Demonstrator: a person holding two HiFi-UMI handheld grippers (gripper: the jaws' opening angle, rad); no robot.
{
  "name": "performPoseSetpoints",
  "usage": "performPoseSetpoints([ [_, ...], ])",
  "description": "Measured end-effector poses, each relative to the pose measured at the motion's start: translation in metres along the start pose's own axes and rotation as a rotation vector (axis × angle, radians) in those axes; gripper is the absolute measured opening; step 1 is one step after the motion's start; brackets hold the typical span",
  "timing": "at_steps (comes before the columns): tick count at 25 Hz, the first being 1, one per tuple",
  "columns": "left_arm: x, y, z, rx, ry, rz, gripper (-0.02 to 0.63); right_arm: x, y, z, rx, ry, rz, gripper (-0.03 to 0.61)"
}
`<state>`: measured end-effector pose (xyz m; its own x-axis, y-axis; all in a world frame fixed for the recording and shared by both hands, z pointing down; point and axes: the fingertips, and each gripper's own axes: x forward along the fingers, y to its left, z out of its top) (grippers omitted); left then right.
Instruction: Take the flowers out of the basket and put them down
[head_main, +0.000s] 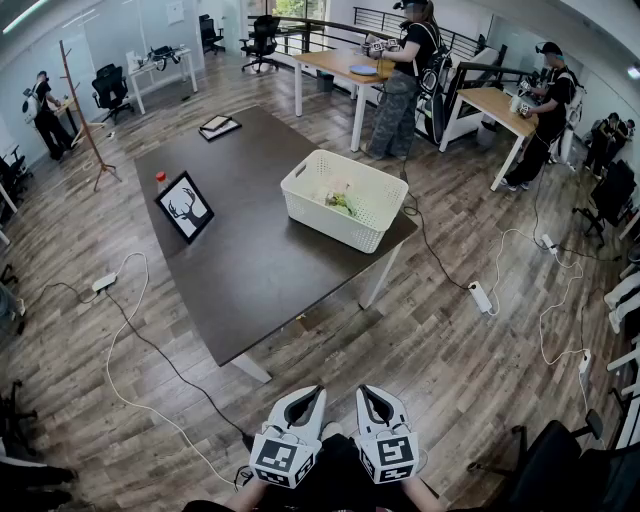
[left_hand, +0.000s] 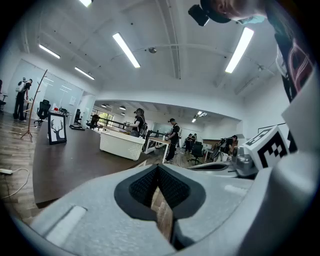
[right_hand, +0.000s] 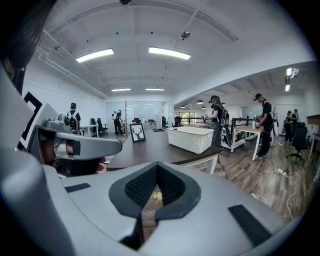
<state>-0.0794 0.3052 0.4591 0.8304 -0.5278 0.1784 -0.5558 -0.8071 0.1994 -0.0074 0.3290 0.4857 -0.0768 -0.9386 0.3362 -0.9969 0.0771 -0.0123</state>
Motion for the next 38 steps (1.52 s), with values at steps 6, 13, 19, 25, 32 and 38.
performPoseSetpoints([
  [6, -0.004, 0.001, 0.002, 0.006, -0.01, 0.0, 0.009, 0.001, 0.011, 0.0, -0.02, -0.002, 0.019, 0.005],
  [13, -0.004, -0.001, 0.001, 0.011, -0.018, 0.018, 0.009, 0.0, 0.007, 0.001, -0.007, -0.027, 0.029, 0.006],
  [19, 0.001, -0.013, 0.001, 0.018, -0.022, 0.042, 0.009, -0.006, -0.004, 0.003, -0.025, -0.044, 0.041, 0.006],
  [25, 0.008, -0.028, -0.008, 0.012, -0.021, 0.048, 0.009, -0.008, -0.009, 0.0, -0.075, -0.052, 0.092, 0.006],
  [32, 0.01, -0.039, -0.014, 0.01, -0.027, 0.066, 0.009, -0.018, -0.022, -0.01, 0.014, -0.063, 0.103, 0.006],
  [38, 0.02, -0.041, -0.013, 0.017, -0.03, 0.058, 0.009, -0.016, -0.036, -0.011, 0.058, -0.071, 0.086, 0.006],
])
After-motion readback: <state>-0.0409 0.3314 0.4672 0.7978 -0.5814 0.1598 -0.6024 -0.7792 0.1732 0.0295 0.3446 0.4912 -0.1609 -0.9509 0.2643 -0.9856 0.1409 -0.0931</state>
